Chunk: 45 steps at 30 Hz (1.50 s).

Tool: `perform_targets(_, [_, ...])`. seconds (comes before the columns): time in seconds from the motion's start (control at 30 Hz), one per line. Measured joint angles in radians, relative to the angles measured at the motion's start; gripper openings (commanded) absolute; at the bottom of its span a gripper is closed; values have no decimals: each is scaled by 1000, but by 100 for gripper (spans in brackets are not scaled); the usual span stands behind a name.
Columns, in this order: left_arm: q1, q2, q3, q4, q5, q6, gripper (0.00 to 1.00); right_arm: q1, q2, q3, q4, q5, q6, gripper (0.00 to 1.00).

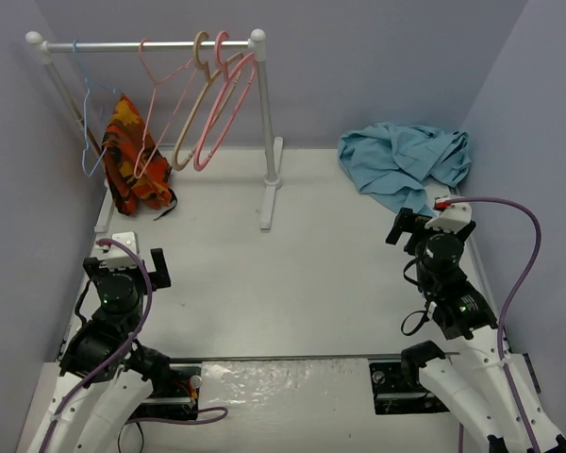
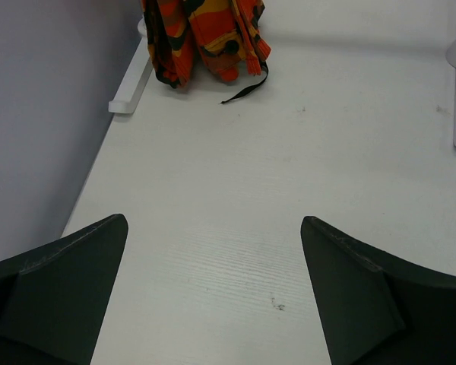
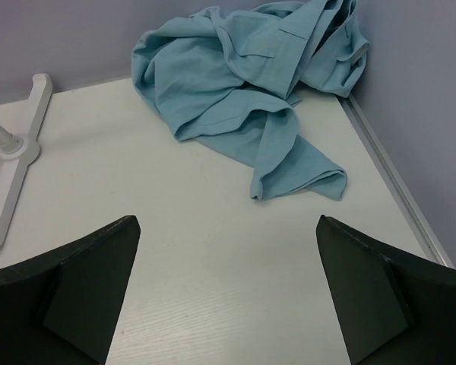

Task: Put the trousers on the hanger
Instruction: Fold the trousers

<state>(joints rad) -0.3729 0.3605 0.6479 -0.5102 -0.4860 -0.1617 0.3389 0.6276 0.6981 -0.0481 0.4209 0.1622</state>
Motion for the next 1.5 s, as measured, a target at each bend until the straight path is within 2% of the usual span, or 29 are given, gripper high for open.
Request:
perform_targets(0.23, [0, 20, 0, 0, 15, -11, 97, 0, 59, 26, 0, 24, 35, 100])
perform_targets(0.5, [0, 80, 2, 21, 18, -71, 97, -14, 258, 80, 2, 90, 168, 100])
perform_targets(0.6, [0, 101, 2, 30, 18, -84, 97, -59, 372, 128, -2, 88, 206, 100])
perform_targets(0.83, [0, 137, 2, 28, 31, -108, 97, -287, 688, 259, 29, 59, 302, 100])
perform_targets(1.07, [0, 157, 3, 26, 48, -117, 97, -417, 1047, 420, 90, -52, 279, 100])
perform_targets(1.27, [0, 165, 4, 27, 64, -116, 97, -464, 1305, 569, 128, -171, 206, 99])
perform_targets(1.4, [0, 180, 5, 28, 72, -115, 97, -462, 1421, 640, 145, -235, 156, 77])
perform_targets(1.5, [0, 192, 5, 28, 75, -115, 97, -461, 1467, 674, 167, -273, 130, 53])
